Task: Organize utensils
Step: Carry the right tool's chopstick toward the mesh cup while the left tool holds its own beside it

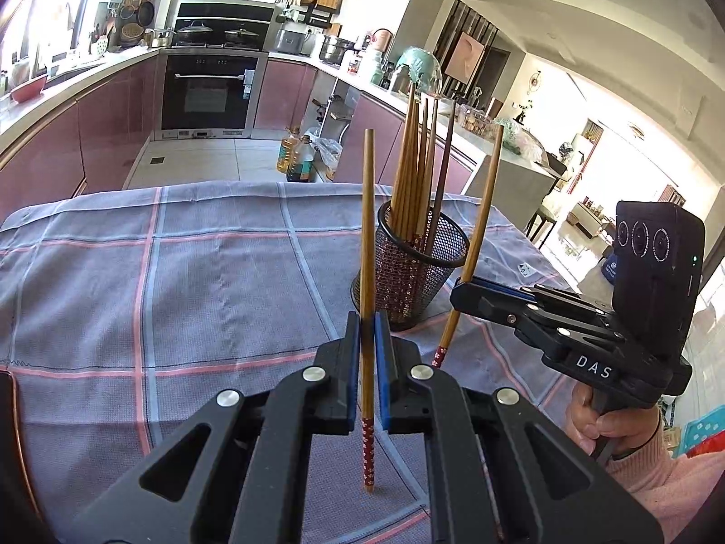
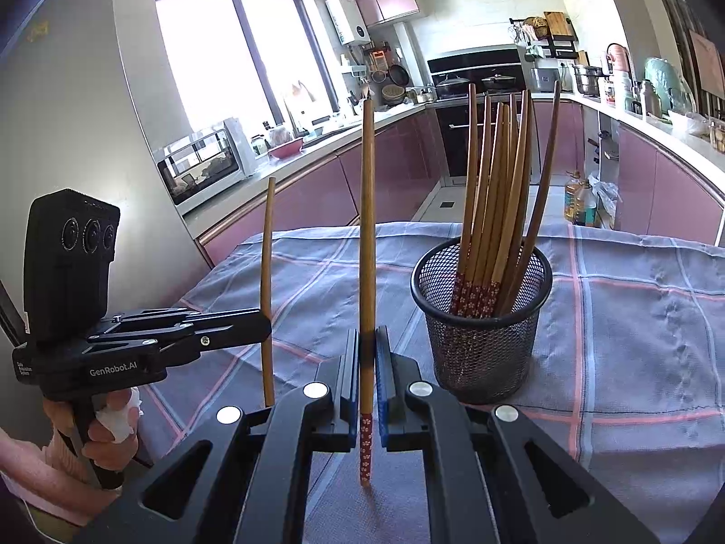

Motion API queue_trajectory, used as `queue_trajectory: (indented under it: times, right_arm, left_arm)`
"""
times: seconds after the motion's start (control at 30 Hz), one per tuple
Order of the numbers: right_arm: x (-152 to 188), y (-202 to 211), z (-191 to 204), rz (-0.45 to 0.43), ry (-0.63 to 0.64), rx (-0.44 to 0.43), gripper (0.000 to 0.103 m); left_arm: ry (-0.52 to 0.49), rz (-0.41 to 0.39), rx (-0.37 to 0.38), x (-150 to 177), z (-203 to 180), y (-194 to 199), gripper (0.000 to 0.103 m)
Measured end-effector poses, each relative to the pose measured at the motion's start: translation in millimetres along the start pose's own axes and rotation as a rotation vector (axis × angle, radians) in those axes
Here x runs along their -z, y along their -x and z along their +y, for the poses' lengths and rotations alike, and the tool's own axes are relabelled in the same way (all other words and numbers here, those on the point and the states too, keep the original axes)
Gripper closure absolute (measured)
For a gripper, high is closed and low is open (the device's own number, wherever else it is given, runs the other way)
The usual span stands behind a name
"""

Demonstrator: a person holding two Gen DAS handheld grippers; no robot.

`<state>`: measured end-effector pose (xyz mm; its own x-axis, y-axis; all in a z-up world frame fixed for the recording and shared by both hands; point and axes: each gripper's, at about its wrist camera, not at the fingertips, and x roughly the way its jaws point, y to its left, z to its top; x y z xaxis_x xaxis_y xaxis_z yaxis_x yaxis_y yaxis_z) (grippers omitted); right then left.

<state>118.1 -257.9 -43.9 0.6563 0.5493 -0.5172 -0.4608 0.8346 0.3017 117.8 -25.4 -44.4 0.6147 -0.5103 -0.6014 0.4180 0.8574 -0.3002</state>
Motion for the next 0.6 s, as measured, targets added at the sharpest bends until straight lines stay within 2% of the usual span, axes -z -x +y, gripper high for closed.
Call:
queue_trajectory:
  times: [0.6]
  right_arm:
    - [-4.2,6.7,3.1,-0.015,0.011,0.004,0.097]
  left_arm:
    - [-0.005,-0.009,0.002,-4.4,-3.3,-0.3,0.096]
